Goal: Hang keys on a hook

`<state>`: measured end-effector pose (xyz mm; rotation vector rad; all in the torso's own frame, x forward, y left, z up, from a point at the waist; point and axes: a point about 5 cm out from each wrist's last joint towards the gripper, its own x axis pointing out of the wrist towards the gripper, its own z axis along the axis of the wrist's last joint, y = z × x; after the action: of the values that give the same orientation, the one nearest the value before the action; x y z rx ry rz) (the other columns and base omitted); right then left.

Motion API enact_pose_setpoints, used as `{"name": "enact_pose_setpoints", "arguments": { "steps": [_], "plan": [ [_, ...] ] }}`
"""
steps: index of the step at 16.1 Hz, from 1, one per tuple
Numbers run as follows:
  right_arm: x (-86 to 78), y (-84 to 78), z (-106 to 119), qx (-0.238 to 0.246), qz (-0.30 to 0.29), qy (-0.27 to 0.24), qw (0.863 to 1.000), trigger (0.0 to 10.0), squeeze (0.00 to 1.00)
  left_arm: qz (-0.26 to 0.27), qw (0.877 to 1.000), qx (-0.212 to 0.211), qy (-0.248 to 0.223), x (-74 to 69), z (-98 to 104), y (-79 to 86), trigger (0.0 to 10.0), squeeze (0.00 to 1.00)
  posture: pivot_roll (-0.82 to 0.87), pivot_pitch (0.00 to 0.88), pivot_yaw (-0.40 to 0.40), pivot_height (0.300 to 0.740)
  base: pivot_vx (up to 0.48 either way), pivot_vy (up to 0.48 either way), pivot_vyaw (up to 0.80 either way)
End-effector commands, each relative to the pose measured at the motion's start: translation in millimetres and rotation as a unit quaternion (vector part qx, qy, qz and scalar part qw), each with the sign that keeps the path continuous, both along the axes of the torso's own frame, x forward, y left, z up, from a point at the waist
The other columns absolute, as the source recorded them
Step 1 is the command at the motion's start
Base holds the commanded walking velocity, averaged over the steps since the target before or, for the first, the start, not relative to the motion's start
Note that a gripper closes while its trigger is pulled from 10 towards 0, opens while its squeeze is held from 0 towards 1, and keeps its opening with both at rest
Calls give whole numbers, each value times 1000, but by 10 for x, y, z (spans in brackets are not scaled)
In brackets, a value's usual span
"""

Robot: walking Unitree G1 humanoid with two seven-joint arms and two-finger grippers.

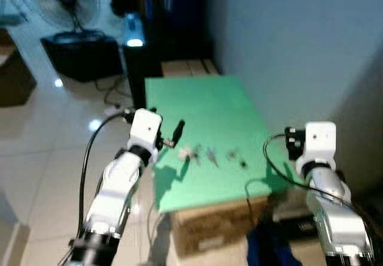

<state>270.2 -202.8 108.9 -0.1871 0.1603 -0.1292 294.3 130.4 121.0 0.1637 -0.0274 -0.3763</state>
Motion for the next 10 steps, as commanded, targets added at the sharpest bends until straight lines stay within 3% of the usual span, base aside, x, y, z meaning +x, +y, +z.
{"name": "enact_pose_setpoints", "arguments": {
  "steps": [1, 5, 7, 8, 10],
  "plan": [
    [7, 54, -15, -5, 10, 10, 1000, 10000, 0, 10, 1000, 4, 2, 11, 10, 78, 10000, 0, -93, 0, -43, 718, 461, 0, 0],
    [9, 57, -80, -3, 21, 34, 999, 10000, 0, 6, 1000, -1, 0, 25, 16, 71, 10000, 0, -96, 0, -32, 718, 425, 0, 0],
    [22, 142, -140, 18, 68, 63, 996, 10000, 0, 8, 1000, 12, 1, 46, 30, 95, 10000, 0, -99, 0, -23, 718, 0, 0, 0],
    [40, 196, -194, 21, 90, 83, 992, 10000, 1000, -3, 1000, 15, -1, 59, 45, 107, 10000, 0, -94, 0, -20, 718, 0, 0, 0],
    [51, 237, -304, 20, 105, 119, 987, 10000, 1000, -43, 999, 19, 0, 55, 79, 107, 10000, 0, -84, 0, -21, 718, 0, 0, 0]
  ]
}}
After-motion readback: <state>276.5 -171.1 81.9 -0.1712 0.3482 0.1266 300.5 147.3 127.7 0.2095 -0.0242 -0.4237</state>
